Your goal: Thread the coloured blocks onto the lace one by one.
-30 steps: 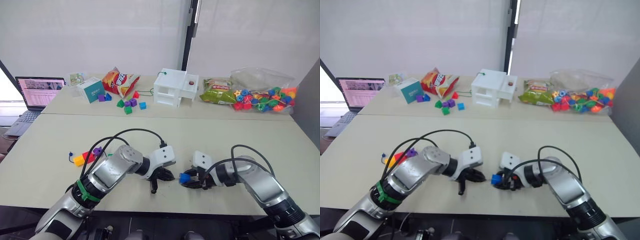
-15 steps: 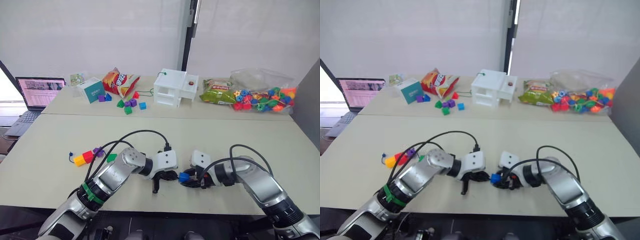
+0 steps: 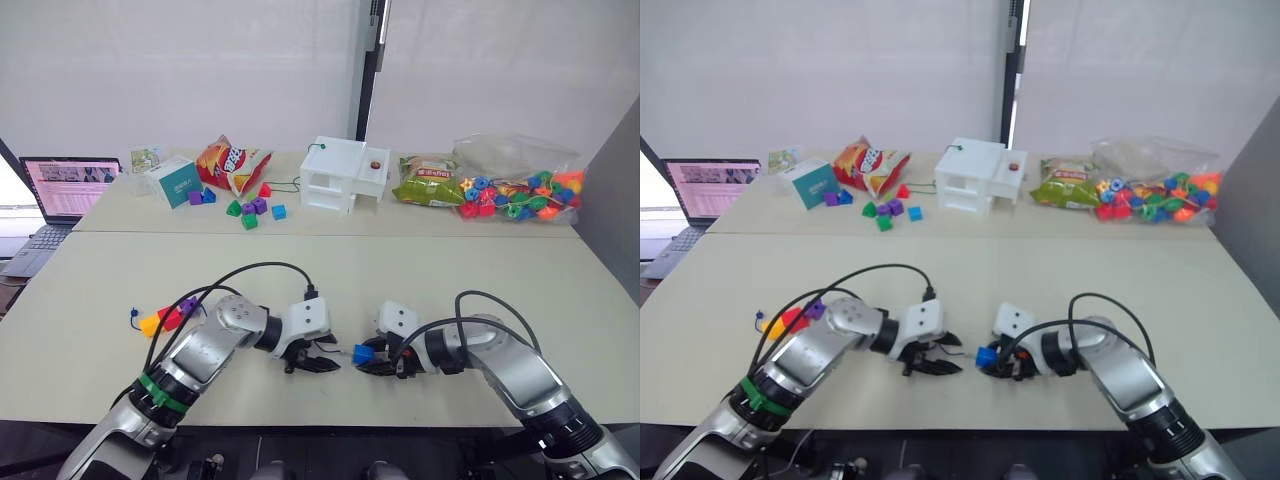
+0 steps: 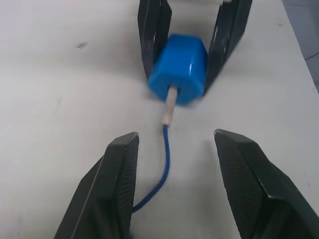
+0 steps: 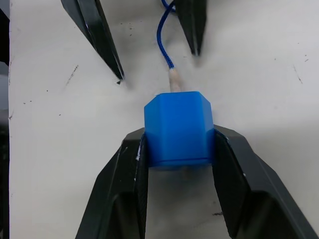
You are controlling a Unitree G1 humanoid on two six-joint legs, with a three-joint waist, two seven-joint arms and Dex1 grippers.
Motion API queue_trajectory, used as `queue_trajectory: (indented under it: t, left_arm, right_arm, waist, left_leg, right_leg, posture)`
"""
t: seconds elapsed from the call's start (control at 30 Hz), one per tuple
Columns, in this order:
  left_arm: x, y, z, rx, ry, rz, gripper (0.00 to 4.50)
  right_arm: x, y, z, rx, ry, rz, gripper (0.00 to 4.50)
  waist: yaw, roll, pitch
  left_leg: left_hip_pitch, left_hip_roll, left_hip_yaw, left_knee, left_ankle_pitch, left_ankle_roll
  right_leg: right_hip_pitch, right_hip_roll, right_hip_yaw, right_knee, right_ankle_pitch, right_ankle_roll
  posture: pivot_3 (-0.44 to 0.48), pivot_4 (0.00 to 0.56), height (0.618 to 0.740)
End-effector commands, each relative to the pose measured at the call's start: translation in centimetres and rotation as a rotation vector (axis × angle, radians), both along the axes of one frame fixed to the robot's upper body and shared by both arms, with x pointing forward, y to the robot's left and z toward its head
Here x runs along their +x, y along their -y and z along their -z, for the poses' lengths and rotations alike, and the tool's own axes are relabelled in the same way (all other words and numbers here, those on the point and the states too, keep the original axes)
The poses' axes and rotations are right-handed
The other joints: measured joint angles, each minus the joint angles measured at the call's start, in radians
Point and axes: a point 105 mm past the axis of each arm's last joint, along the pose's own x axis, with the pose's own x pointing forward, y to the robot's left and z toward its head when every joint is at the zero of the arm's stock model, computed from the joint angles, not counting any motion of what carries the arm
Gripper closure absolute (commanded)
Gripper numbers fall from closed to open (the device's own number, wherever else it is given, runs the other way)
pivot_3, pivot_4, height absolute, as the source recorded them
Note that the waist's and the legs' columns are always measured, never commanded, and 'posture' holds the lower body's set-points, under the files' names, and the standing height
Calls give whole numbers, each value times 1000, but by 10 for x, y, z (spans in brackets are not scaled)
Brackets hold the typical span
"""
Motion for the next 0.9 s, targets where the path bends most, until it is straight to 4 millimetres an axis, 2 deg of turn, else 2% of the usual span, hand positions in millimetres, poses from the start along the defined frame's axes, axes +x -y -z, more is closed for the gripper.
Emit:
queue_trajectory:
  t: [0.03,0.17,0.43,0.63,0.77,0.9]
  left_arm:
    - [4,0,3,-30,29,-19,1945]
    - [3,5,6,-59,18,-7,1945]
    - [5,12,6,-88,35,9,4439]
    - [5,24,0,-115,70,43,4477]
    - [11,42,-9,-141,104,57,4477]
    - [14,48,-10,-142,115,64,4477]
  right_arm:
    - [-5,-2,2,9,-20,-10,3205]
    - [-5,-1,1,9,-19,-8,3205]
    - [-9,-2,1,10,-26,-15,3205]
    - [-9,-2,0,11,-26,-15,3205]
    - [-11,-2,1,9,-30,-18,3205]
    - [-11,-2,0,8,-30,-18,3205]
  waist:
    - [4,0,0]
    - [9,0,0]
    - [10,0,0]
    - [13,0,0]
    - [20,0,0]
    - [21,0,0]
  left_leg:
    - [0,0,0,0,0,0]
    - [0,0,0,0,0,0]
    - [-1,0,0,0,0,0]
    - [-1,-1,0,1,0,0]
    - [-1,-1,0,1,0,0]
    - [-2,-2,0,2,0,0]
  right_leg:
    - [0,0,0,0,0,0]
    - [1,-1,0,0,0,0]
    - [-1,0,0,0,0,0]
    - [0,-1,-1,0,0,0]
    - [0,-2,-1,0,0,1]
    - [1,-2,-1,-1,1,1]
  posture:
    - [0,150,740]
    - [0,150,740]
    - [0,150,740]
    - [0,150,740]
    - [0,150,740]
    - [0,150,740]
